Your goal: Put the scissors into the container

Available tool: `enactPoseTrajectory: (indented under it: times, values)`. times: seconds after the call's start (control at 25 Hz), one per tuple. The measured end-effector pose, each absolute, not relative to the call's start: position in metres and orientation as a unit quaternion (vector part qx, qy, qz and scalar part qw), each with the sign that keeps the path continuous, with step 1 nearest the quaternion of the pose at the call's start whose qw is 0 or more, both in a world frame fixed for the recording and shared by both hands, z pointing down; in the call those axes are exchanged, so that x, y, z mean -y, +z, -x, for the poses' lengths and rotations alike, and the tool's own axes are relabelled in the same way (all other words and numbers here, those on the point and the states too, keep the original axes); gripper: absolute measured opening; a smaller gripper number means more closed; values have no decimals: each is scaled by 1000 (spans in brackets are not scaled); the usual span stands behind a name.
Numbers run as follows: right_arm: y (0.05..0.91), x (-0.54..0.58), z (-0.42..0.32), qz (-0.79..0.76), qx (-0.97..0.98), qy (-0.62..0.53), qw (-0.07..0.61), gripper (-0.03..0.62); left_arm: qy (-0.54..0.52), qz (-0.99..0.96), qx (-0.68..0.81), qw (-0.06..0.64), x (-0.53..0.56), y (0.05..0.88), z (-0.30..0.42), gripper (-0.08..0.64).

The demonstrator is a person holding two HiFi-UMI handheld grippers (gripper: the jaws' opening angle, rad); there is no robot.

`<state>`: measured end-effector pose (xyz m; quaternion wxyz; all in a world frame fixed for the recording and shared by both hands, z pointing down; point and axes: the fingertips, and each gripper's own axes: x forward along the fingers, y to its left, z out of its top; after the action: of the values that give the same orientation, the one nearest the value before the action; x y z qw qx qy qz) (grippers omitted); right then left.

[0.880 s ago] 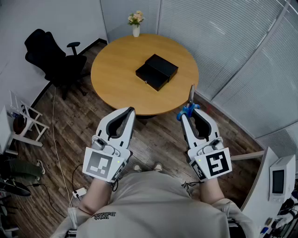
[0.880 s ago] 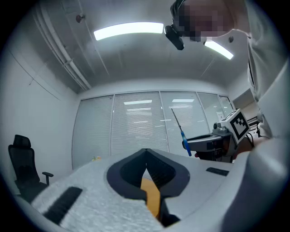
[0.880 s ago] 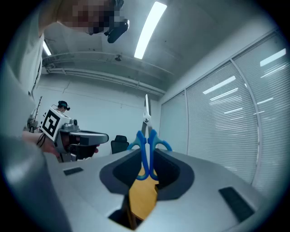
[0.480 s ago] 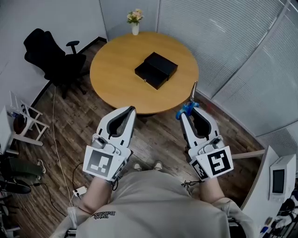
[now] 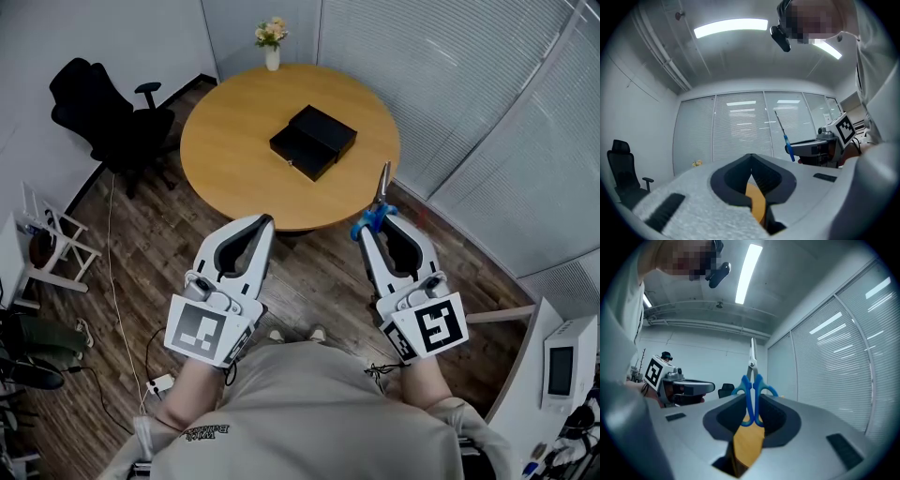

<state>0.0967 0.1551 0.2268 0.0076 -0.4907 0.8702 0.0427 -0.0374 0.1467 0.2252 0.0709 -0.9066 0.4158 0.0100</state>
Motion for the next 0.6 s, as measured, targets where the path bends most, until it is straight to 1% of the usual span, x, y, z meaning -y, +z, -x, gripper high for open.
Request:
enactPoseTrajectory:
  times: [0.6]
  values:
    - [233,-148,-145,481,-876,31,16,97,-12,892,-449,57,-140,242,4,21]
